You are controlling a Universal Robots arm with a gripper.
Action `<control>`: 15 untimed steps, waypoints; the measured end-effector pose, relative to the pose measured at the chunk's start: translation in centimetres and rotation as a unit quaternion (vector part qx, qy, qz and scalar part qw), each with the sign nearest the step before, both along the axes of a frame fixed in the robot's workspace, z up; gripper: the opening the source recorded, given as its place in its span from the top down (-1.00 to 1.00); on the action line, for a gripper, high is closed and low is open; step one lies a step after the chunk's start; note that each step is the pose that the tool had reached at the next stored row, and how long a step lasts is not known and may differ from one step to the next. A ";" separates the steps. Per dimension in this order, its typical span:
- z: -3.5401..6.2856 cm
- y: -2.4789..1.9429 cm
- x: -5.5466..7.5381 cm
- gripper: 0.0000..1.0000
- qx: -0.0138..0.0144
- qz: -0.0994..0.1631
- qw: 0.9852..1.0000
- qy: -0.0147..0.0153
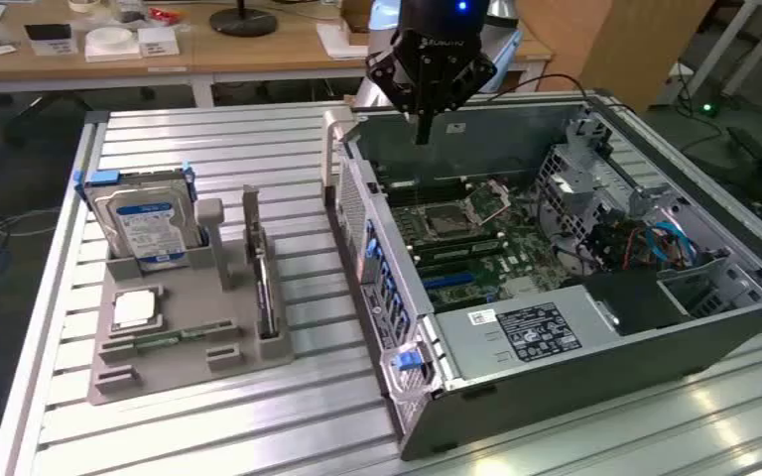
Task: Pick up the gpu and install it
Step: 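Reach for the gpu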
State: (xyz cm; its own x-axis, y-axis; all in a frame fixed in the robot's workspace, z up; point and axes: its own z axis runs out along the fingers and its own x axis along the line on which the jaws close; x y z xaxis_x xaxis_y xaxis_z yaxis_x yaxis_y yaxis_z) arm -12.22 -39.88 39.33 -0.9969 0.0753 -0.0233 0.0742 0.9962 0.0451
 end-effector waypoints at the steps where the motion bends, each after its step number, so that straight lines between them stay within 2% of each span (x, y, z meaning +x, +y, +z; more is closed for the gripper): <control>1: 0.00 0.00 0.0 0.79 0.000 0.000 1.000 0.000; 8: 0.00 0.00 -0.7 0.79 0.000 0.000 1.000 0.000; 15: 0.00 0.00 -2.0 0.79 0.000 0.000 1.000 0.000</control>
State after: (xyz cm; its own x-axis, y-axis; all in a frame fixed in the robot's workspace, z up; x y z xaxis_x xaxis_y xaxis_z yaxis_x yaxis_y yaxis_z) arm -14.23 -39.88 39.33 -0.9969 0.0753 -0.0233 0.0742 0.9962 0.0450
